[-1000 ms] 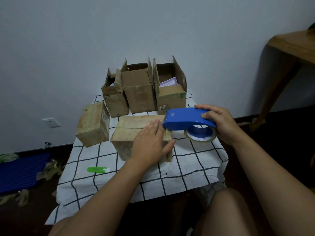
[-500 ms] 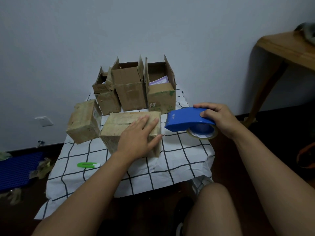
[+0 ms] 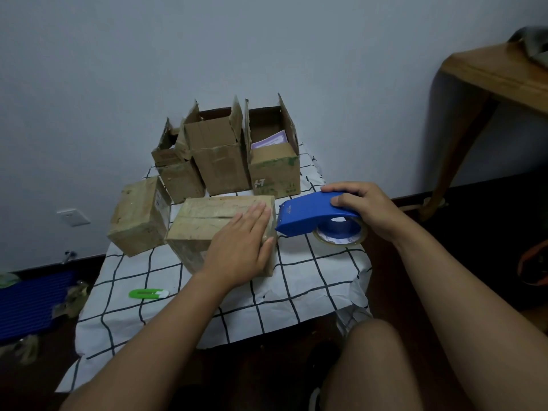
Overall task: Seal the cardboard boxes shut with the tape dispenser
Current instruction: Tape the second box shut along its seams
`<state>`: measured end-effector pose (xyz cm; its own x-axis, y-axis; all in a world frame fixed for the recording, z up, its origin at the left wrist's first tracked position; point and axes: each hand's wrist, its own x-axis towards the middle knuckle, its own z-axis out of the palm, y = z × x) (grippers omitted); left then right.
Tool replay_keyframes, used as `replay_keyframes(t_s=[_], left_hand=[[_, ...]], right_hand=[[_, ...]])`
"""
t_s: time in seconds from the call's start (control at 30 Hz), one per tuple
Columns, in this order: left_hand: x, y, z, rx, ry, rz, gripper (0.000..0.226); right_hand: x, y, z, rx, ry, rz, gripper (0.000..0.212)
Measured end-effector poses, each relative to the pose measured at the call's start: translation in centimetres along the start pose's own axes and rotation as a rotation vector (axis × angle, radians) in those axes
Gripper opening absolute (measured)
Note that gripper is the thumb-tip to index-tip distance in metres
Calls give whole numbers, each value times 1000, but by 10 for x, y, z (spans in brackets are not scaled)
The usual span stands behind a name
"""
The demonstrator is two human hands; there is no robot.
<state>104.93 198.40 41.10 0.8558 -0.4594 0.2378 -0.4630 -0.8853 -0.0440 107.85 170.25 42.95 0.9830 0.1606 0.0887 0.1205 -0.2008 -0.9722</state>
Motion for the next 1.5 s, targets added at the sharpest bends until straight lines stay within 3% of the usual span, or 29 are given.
replay_keyframes(t_s=[0.33,0.57,0.93,1.23,1.37,1.5], left_hand=[[2,-1,-2,-91,13,-42,49],[3,-2,-2,-141,9,-64,49],[5,1,-1,-134,18,-82,50],[6,2,-4,-128,15,-78,50],[3,2,-8,-132,-11,-80,50],[5,3,-7,-121,3,-81,50]], right_hand=[[-21,16,-31,35,53,18,29],[-15,-4,-7,-174,-21,8,21],[14,-38,36,-418,8,-15,16],[7,-41,40,-509,51,-44,27],[-6,-24,49,-955,19,-45,36],[-20,1,46,-793,172,25,46]])
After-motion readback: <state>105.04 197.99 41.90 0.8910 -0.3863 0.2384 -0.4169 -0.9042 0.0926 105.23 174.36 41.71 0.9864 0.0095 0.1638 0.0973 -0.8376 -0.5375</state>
